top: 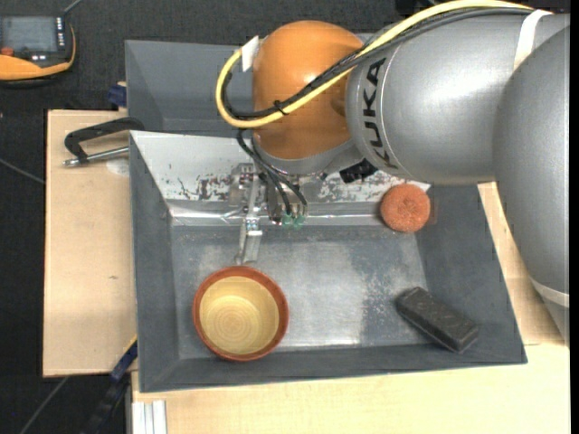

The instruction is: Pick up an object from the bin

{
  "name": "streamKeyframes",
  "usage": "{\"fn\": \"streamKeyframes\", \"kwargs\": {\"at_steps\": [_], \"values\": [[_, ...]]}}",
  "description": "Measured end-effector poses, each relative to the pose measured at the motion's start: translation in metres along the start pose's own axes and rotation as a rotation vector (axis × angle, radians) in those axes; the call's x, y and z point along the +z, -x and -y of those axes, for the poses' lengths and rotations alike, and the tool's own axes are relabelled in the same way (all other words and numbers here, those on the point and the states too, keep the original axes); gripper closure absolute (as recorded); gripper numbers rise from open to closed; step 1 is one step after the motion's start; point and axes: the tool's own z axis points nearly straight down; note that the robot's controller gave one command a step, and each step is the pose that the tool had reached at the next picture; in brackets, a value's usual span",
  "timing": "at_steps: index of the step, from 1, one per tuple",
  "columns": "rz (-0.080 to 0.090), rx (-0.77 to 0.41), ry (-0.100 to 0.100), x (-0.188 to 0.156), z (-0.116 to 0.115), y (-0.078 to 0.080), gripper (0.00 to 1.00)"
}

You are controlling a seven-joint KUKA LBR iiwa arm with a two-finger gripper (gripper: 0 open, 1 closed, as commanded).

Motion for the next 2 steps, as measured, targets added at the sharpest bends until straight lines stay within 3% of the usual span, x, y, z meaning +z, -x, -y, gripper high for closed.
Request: {"fn": "streamKeyframes", "kwargs": {"at_steps": [1,2], "values": [[-0.005,-0.271,0.001,0.1142,-0.0144,-0.0093,0.00],[0.002,-0.269,0.002,0.1109,-0.0148,-0.0074,1.00]]}}
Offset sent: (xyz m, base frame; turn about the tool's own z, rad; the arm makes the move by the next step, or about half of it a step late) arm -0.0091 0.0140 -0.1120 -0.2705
